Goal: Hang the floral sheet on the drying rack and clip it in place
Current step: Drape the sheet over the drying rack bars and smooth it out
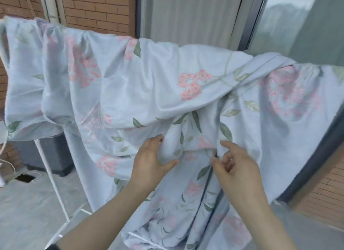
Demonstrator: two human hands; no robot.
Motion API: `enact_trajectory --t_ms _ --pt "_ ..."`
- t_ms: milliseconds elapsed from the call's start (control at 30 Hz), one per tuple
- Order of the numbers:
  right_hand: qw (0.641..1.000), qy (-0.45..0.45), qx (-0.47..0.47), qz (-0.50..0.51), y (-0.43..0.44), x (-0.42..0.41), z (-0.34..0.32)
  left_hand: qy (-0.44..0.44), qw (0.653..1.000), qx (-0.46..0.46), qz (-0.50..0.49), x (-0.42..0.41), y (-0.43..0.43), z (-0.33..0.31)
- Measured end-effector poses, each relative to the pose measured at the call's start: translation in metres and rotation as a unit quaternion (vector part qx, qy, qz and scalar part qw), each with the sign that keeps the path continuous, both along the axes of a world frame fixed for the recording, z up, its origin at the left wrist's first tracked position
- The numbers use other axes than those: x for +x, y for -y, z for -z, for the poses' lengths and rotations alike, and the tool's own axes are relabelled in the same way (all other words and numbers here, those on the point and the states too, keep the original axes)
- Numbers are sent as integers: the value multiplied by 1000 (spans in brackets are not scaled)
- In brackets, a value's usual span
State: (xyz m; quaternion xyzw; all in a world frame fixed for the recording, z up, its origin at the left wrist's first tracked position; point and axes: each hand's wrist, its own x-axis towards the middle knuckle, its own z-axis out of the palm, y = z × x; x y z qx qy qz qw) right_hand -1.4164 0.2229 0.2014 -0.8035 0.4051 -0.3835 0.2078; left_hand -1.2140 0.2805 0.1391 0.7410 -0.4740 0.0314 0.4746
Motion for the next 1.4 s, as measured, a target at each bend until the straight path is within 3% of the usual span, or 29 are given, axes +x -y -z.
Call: enact_trajectory --t_ms 67,200,300,467,667,800,967,1033,1100,1167,1267,1400 --pt "1000 8 -16 20 -5 -5 -2 -34 998 -40 -18 2 6 3" --pt "996 13 -52 70 -10 -14 -6 8 997 -82 -4 8 3 12" --pt "989 -20 -80 120 -8 -17 -4 -45 993 -106 11 0 -14 10" --pt "994 -39 -105 17 -26 -7 6 -112 981 -156 36 -8 -37 -6" --pt "981 -88 -151 -83 -43 6 25 -186 968 -112 126 -2 -63 -24" --pt "965 -116 -230 -44 -34 23 27 -228 953 -125 155 -4 -72 -40" --pt "946 -30 -324 -6 -5 37 16 -237 946 -142 168 -5 -77 -52" --pt "940 -12 -338 -43 0 37 13 -207 951 -145 175 0 -80 -51" --pt "950 -3 -305 -64 -3 35 8 -122 970 -134 165 8 -86 -51" --pt "956 1 -293 -27 -6 32 -2 35 984 -95 147 15 -91 -51" --pt "941 -29 -336 9 -12 29 -15 240 964 -23 109 22 -90 -43" --pt "932 -150 -329 16 -9 25 -5 221 971 -21 89 34 -87 -32"
